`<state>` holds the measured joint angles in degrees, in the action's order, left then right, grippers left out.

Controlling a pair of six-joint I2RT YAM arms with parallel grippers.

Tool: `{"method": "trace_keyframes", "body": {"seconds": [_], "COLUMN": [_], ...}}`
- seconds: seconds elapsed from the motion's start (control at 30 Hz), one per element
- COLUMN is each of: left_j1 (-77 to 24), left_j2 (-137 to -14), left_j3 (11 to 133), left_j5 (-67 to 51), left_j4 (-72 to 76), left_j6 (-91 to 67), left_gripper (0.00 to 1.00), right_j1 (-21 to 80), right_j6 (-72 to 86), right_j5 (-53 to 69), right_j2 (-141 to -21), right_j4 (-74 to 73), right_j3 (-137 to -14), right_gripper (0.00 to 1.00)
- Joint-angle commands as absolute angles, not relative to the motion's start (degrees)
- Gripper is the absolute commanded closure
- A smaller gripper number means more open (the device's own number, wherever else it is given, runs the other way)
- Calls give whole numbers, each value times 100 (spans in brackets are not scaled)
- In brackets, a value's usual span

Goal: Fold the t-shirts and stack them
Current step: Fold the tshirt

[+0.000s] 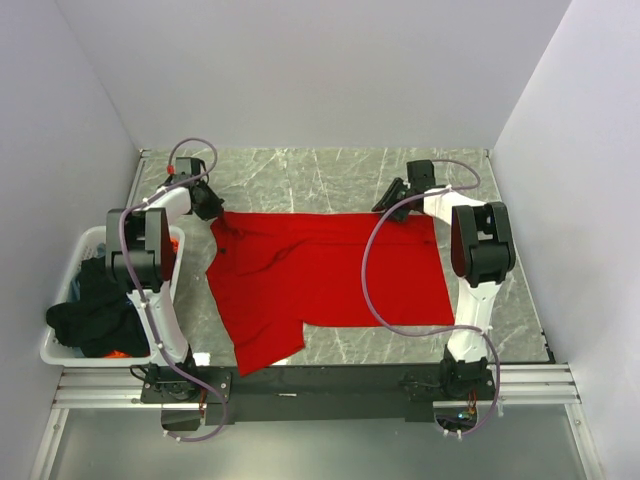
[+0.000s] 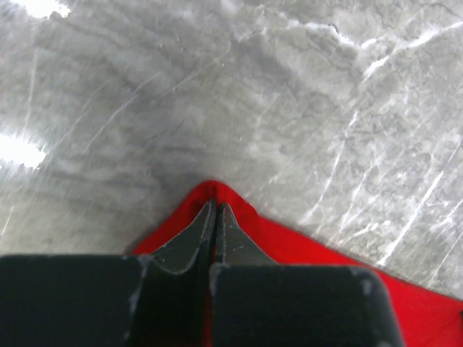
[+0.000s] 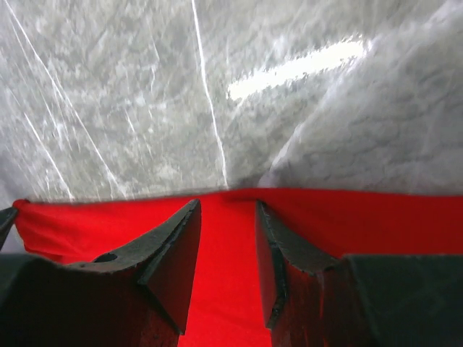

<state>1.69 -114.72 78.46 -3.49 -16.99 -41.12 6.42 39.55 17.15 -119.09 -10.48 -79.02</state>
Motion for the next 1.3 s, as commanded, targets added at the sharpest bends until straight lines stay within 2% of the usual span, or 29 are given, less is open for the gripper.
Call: {"method": "trace_keyframes", "body": {"seconds": [0.0, 0.2, 0.33, 0.47, 0.53, 0.7, 0.8, 0.87, 1.1, 1.27], "left_j1": [228, 229, 229, 229, 229, 220, 176, 123, 26, -254], "left_j2": [-11680, -12102, -12173, -11980, -11769, -10936, -10339, -10012, -8344, -7674], "left_j3": [8138, 8744, 9017, 9088, 9062, 8728, 8473, 8254, 6954, 5820], "left_j5": [-509, -536, -492, -343, -255, -211, -237, -237, -237, -368], "left_j4": [-1345, -1529, -1608, -1670, -1722, -1775, -1959, -2213, -2698, -2777], "left_j6": [-4052, -3947, -3780, -3665, -3621, -3665, -3753, -3832, -3999, -3876], "left_gripper": [96, 88, 83, 64, 58, 26, 13, 9, 7, 18], "right_j1": [519, 457, 396, 299, 211, -191, -430, -694, -1230, -1380], "right_j6": [3990, 3824, 3508, 3226, 3226, 3401, 3533, 3725, 4148, 4131], "right_j5": [1512, 1503, 1477, 1267, 1204, 1081, 1169, 1265, 1950, 2425], "right_j2": [-12111, -12331, -11999, -11322, -10814, -9740, -9186, -8825, -8122, -7998], "right_j4": [-1169, -1459, -1582, -1626, -1591, -1363, -1327, -1257, -459, -27], "right_j3": [-8173, -8736, -8886, -8491, -8054, -6850, -6235, -5890, -4520, -4140], "right_gripper": [57, 57, 56, 54, 51, 48, 46, 46, 44, 45]}}
